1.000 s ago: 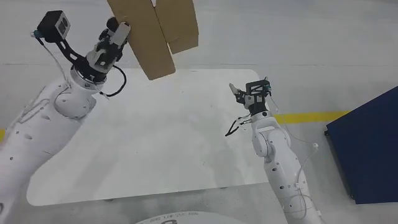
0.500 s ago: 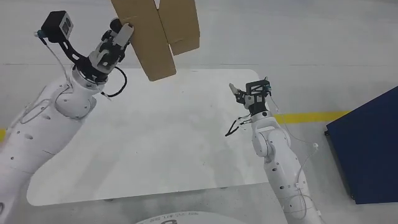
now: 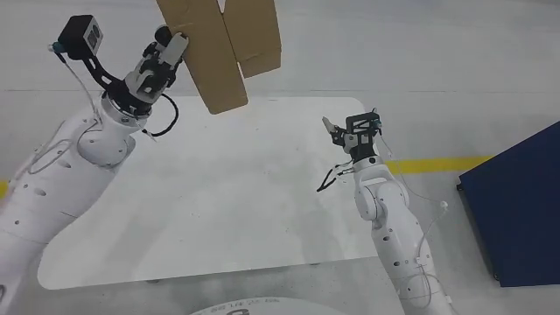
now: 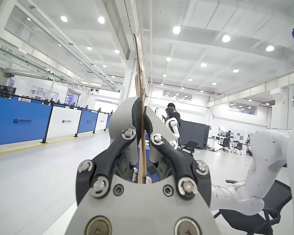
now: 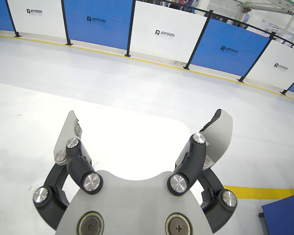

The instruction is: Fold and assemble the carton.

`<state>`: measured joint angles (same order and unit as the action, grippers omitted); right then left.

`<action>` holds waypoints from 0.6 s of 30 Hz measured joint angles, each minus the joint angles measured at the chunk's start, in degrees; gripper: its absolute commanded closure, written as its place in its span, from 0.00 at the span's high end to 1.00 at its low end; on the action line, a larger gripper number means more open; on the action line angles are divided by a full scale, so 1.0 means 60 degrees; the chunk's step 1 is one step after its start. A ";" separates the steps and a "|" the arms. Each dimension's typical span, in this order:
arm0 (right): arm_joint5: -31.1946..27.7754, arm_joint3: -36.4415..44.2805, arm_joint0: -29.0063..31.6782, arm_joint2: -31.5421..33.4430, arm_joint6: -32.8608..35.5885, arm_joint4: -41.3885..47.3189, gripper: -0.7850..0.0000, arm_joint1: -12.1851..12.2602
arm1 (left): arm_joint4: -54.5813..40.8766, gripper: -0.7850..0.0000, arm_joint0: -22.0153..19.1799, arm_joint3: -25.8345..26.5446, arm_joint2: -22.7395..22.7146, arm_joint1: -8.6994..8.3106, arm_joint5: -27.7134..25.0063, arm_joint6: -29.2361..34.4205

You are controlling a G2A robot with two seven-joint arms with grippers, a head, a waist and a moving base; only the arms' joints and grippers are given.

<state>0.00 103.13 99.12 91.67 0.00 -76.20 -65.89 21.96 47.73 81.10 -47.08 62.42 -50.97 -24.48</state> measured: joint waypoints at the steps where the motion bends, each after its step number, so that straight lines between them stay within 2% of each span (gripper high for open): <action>1: 0.0000 0.0000 0.0000 0.0000 0.0000 0.0000 1.00 0.0000 | 0.0520 0.00 -0.0003 0.0185 -0.0227 -0.0024 0.0382 0.0066; 4: 0.0000 0.0000 0.0000 0.0000 0.0000 0.0000 1.00 0.0000 | 0.2981 0.00 0.0238 0.0583 -0.0614 -0.0053 0.1357 -0.0529; 7: 0.0000 0.0000 0.0000 0.0000 0.0000 0.0000 1.00 0.0000 | 0.4740 0.00 0.0398 0.0594 -0.0642 -0.0022 0.1363 -0.0937; 12: 0.0000 0.0000 0.0000 0.0000 0.0000 0.0000 1.00 0.0000 | 0.4886 0.00 0.0313 0.0375 -0.0600 0.0068 0.1428 -0.0526; 18: 0.0000 0.0000 0.0000 0.0000 0.0000 0.0000 1.00 0.0000 | 0.4889 0.00 0.0314 0.0385 -0.0603 0.0067 0.1430 -0.0540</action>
<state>0.00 103.13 99.12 91.67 0.00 -76.20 -65.89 51.29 49.61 83.41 -50.70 62.82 -42.39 -27.72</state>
